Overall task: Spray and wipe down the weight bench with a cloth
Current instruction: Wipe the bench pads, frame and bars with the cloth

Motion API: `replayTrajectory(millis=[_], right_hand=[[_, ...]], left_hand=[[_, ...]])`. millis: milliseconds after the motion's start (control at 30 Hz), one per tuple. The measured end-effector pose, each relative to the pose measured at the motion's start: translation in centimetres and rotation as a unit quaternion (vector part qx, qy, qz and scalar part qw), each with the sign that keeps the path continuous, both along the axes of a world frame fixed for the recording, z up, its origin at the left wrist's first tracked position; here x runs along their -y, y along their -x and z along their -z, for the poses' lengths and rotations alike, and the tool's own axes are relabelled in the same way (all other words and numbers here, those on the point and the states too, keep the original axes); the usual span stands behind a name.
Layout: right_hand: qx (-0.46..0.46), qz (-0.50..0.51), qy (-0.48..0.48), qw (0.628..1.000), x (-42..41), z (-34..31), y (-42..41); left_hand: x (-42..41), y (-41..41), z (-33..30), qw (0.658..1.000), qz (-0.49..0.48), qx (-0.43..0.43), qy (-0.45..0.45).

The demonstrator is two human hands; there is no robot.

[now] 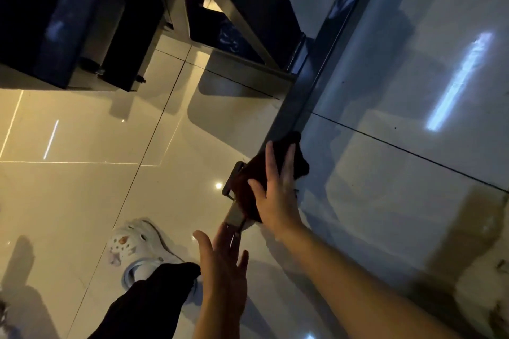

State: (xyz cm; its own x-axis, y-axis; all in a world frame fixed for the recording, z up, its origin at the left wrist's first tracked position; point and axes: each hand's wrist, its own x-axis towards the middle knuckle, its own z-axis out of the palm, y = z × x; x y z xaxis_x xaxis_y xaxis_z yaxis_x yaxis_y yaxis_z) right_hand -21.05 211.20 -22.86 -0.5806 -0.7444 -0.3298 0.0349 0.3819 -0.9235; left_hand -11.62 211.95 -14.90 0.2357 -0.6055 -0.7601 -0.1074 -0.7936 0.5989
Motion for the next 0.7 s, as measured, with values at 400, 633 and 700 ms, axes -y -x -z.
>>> replayTrajectory(millis=[400, 633, 700], right_hand=[[-0.093, 0.141, -0.033, 0.985, 7.8, 0.2, 18.6], [-0.047, 0.101, -0.078, 0.991, 3.4, -1.9, 2.4], [0.003, 0.074, -0.084, 0.994, 1.8, -2.7, -0.5]], left_hand=[[-0.8, 2.4, 0.9, 0.995, -0.093, 0.035, 0.013], [-0.7, 2.6, 0.6, 0.994, -0.104, 0.040, 0.005], [-0.8, 2.9, 0.6, 0.994, -0.091, 0.057, -0.001]])
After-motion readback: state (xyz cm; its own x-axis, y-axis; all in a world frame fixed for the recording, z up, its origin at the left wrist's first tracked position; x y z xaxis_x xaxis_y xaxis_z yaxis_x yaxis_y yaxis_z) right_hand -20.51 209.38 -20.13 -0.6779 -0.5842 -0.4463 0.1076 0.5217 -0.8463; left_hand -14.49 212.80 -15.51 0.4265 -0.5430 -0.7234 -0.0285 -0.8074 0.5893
